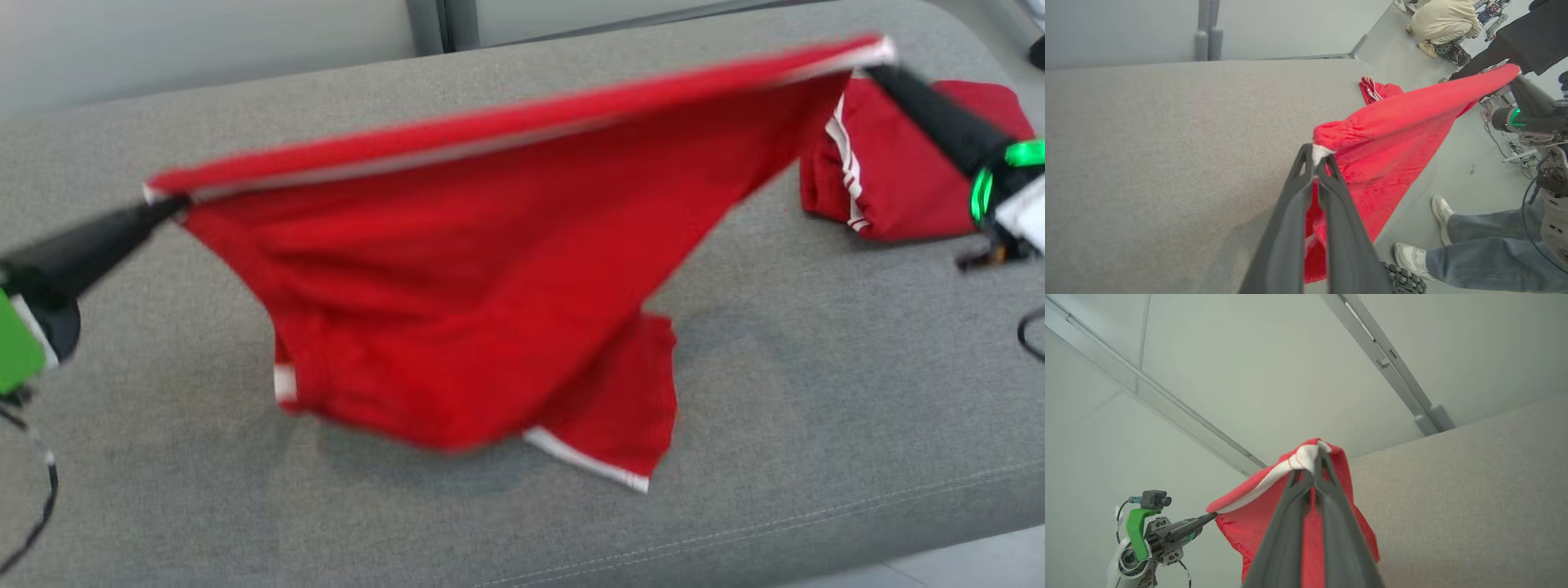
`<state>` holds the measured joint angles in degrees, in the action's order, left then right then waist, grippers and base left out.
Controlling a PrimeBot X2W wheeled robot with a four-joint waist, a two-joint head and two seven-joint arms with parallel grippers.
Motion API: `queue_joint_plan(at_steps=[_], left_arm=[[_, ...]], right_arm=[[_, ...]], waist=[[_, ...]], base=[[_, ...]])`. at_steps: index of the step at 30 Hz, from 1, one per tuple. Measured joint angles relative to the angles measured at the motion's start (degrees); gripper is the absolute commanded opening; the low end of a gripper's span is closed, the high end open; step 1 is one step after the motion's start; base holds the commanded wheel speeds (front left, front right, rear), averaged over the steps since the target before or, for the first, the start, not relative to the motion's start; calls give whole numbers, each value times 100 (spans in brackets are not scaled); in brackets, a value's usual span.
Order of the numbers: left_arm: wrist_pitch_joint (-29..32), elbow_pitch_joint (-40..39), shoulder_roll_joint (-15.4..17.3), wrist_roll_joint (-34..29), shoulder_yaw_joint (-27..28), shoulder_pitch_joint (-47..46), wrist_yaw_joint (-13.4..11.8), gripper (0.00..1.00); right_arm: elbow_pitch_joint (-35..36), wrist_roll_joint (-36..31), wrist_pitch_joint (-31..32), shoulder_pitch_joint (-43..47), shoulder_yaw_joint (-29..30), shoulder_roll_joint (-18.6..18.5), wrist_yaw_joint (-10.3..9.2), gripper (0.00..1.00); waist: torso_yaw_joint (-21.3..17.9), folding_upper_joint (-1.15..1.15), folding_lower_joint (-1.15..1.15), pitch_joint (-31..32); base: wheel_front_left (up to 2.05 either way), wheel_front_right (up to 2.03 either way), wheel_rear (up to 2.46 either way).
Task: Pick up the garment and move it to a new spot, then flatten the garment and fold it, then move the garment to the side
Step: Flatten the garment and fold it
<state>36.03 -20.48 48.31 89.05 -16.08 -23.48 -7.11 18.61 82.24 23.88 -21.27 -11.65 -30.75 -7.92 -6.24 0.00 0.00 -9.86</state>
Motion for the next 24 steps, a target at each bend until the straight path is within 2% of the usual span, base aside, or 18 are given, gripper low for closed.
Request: queue_joint_plan(at_steps=[3,5,8,9,12,15,17,21,24], left_arm=[[-371,441,-372,-896,-157,-1090,14,0],[-710,568,-817,-1352,-257,-1775,14,0],[-1233,479,-1467,-1937,-311,-2776,11,0],[-1271,471,-1618,-1934,-385,-2998,8,0],[-1285,396,-1744,-2201,-913,-3001,58,0],[-1600,483,-1898,-2421,-1230,-2471,330,0],[-1867,710,-2041,-2551,-1425,-1821,464,0],[-2235,1256,-2018,-2776,-1879,-333,568,0],[-2529,1470,-2030,-2837,-1967,381,566,0]], right_arm=[[-536,-595,-510,-1347,43,581,-25,0],[-754,-981,-907,-2221,187,884,-21,0],[-1081,-1169,-1382,-3290,416,1334,31,0],[-1184,-1206,-1454,-3496,404,1443,31,0],[-1259,-1415,-1459,-3638,-41,1512,30,0],[-1324,-1495,-1444,-3212,-328,1486,32,0],[-1596,-1514,-1492,-2420,-375,1396,32,0],[-2341,-1615,-1664,-416,-379,1139,27,0],[-2643,-1617,-1801,467,-425,1129,45,0]], waist=[[92,0,0,-220],[164,0,0,-370],[271,0,0,-600],[302,0,0,-678],[376,0,1,-928],[420,0,1,-1177],[439,0,1,-1325],[469,0,1,-1505],[474,0,1,-1488]], base=[[0,0,0],[0,0,0],[0,0,0],[0,0,0],[0,0,0],[0,0,0],[0,0,0],[0,0,0],[0,0,0]])
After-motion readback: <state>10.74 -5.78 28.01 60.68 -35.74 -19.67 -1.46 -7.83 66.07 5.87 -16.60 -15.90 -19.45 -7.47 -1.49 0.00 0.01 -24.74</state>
